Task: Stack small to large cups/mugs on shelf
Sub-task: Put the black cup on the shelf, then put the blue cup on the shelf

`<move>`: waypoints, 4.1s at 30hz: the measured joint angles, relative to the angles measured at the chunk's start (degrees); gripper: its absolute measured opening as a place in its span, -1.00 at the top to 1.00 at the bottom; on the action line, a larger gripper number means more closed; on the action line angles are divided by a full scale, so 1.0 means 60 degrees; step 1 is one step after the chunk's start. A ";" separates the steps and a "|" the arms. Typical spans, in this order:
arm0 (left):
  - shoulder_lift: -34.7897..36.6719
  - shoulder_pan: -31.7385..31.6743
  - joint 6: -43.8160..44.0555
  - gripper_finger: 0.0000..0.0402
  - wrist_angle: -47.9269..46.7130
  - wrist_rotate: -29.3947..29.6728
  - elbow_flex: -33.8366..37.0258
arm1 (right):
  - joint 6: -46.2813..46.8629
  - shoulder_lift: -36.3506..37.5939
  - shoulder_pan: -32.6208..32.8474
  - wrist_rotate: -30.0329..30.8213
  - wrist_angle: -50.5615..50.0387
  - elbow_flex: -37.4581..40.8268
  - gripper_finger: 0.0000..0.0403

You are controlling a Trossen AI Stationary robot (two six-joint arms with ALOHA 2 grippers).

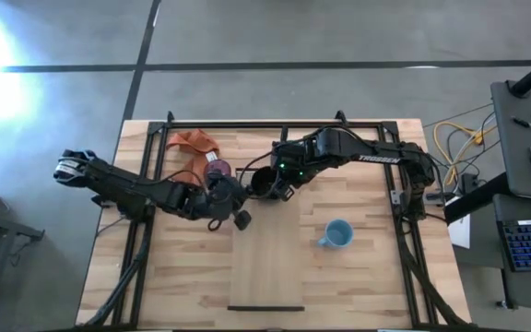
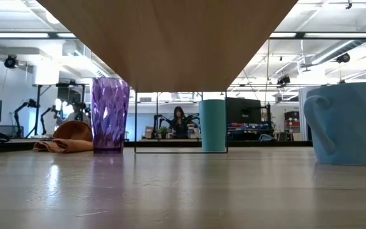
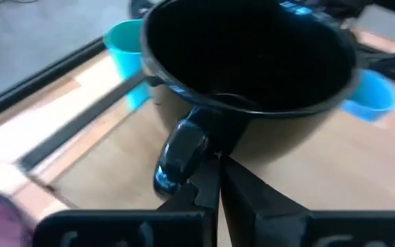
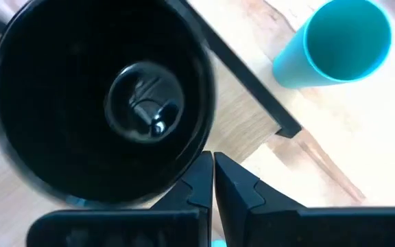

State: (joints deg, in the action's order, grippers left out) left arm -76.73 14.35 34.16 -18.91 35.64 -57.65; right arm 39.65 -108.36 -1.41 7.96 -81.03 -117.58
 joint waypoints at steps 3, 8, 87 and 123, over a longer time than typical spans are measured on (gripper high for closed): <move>0.0130 0.0215 0.0005 1.00 0.0063 -0.0029 0.0000 | -0.0002 0.0004 0.0004 0.0179 -0.0085 0.0000 0.96; 0.0460 0.0317 -0.0004 1.00 -0.0213 0.0487 0.0000 | -0.0004 0.0105 0.0004 0.0184 -0.0080 0.0000 0.96; -0.0708 -0.0215 -0.0100 1.00 -0.0287 0.0638 -0.0331 | -0.0614 0.0106 -0.0364 -0.0150 0.0057 0.0066 0.96; 0.2919 0.0339 -0.0492 1.00 -0.0331 -0.2362 -0.0142 | -0.0659 0.3100 -0.0167 0.0500 -0.0952 0.0272 0.96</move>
State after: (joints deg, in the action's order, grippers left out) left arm -59.22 16.38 31.21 -20.89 21.47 -58.50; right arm 35.70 -89.75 -2.41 10.96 -86.74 -115.95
